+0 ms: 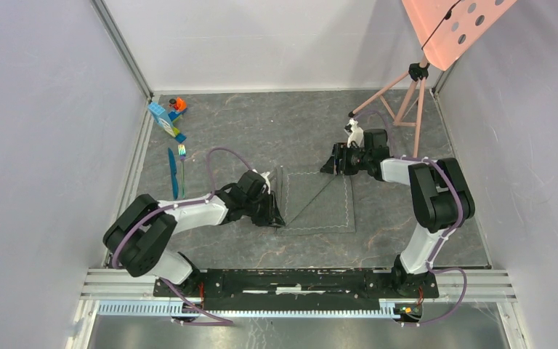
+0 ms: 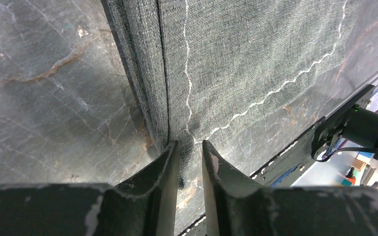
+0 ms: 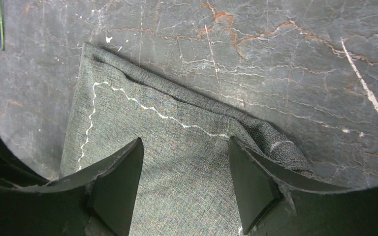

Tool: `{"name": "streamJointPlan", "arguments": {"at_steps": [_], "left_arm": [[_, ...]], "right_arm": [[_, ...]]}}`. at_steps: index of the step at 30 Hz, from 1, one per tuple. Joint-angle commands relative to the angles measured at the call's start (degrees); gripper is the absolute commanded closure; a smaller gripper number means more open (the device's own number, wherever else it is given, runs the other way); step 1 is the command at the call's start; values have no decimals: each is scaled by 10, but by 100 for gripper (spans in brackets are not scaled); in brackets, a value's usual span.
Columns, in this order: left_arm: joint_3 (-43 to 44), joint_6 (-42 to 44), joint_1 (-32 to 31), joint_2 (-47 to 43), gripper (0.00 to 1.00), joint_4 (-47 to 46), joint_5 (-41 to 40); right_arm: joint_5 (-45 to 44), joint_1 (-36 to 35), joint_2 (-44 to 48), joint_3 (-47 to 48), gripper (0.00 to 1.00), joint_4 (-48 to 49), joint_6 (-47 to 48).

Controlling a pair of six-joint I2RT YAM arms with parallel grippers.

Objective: Fold the napkin into a case and place the utensils inside
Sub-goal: Smooth out the upper triangle-folded napkin at the center of the board.

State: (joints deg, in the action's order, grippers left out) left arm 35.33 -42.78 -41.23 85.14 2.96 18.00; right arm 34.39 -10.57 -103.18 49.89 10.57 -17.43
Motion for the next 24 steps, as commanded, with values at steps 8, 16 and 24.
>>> {"name": "streamJointPlan", "arguments": {"at_steps": [8,16,24], "left_arm": [[157,55,11,-52,43,147,-74],[320,99,55,104,34,205,-178],[425,127,65,233,40,231,-239]], "right_arm": [[-52,-48,100,11,28,-71,23],[-92,-69,163,-42,28,-120,41],[-142,-104,198,-90,32,-156,74]]}}
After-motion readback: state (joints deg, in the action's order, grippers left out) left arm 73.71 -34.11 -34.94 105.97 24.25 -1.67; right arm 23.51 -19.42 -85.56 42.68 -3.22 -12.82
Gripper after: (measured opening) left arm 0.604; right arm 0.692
